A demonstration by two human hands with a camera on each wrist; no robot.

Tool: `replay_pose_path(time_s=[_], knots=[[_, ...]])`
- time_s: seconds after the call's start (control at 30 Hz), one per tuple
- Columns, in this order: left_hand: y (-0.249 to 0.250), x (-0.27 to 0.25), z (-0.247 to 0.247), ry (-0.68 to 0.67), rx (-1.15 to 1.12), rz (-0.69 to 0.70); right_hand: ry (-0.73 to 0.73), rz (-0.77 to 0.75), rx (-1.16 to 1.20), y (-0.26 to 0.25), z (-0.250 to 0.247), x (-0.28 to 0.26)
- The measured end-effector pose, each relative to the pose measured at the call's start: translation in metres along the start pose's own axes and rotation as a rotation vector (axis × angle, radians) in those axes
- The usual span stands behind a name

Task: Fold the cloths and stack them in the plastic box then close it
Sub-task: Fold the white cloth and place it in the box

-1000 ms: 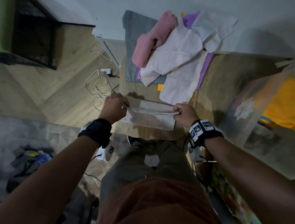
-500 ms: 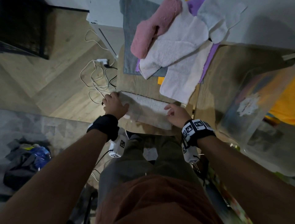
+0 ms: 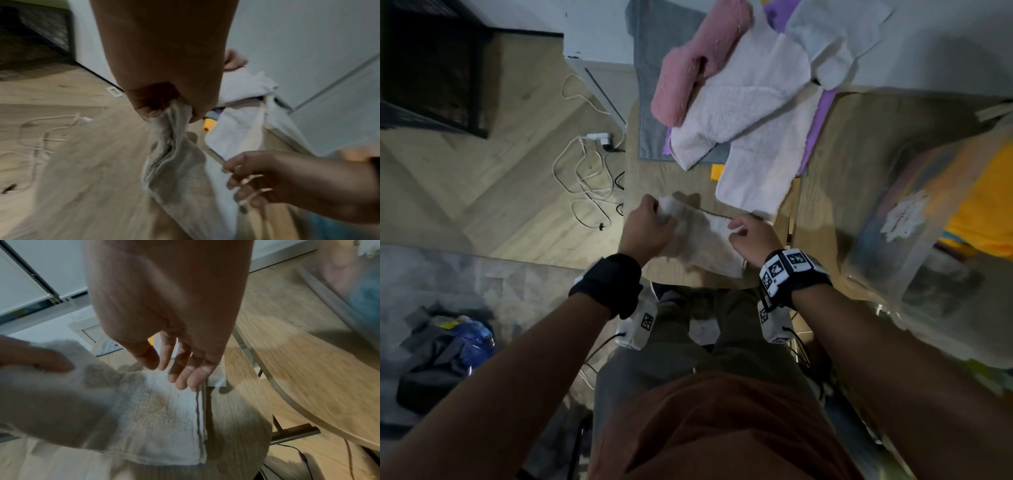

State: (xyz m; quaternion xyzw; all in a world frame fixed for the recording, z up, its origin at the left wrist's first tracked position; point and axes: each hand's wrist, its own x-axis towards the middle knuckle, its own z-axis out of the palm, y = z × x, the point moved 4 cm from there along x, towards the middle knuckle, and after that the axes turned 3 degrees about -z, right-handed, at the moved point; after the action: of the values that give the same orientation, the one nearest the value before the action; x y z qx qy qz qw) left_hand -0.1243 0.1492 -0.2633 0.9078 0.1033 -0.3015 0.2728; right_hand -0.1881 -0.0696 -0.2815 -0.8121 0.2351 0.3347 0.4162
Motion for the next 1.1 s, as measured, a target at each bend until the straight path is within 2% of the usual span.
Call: replay_pose_path(time_s=[0.07,0.2,0.37,0.4,0.53,0.6,0.7,0.77,0.83,0.9,0.97,1.03,1.1], knots=[[0.024,-0.016,0.008,-0.026,-0.059,0.096,0.041,0.018,-0.010,0.006,-0.006,-0.003],[0.059,-0.037,0.046,-0.174,-0.073,0.194,0.078,0.114,0.021,0.027,-0.014,-0.006],[0.070,-0.046,0.092,-0.384,0.026,0.223,0.116,0.209,0.113,0.043,-0.022,-0.009],[0.066,-0.042,0.094,-0.355,0.046,0.214,0.125,0.205,0.119,0.044,-0.023,-0.009],[0.040,-0.016,0.083,-0.076,0.150,0.169,0.198,0.141,0.137,0.039,-0.024,-0.006],[0.025,-0.006,0.082,-0.106,0.275,0.091,0.151,0.097,0.084,0.037,-0.018,-0.003],[0.017,0.001,0.083,-0.270,0.387,0.049,0.069,0.068,0.031,0.034,-0.007,0.001],[0.024,0.000,0.080,-0.286,0.282,0.079,0.084,0.050,-0.073,0.032,-0.005,-0.001],[0.036,-0.006,0.077,-0.267,0.103,0.123,0.114,-0.054,-0.172,0.024,-0.009,-0.006],[0.052,-0.014,0.070,-0.254,0.025,0.212,0.090,-0.194,-0.217,0.013,-0.014,-0.013],[0.073,-0.022,0.058,-0.260,0.013,0.337,0.078,-0.260,-0.212,0.001,-0.022,-0.018],[0.097,-0.030,0.040,-0.236,-0.003,0.427,0.125,-0.219,-0.039,-0.008,-0.037,-0.025],[0.123,-0.035,0.021,-0.187,-0.041,0.474,0.130,-0.150,0.245,-0.017,-0.055,-0.037]])
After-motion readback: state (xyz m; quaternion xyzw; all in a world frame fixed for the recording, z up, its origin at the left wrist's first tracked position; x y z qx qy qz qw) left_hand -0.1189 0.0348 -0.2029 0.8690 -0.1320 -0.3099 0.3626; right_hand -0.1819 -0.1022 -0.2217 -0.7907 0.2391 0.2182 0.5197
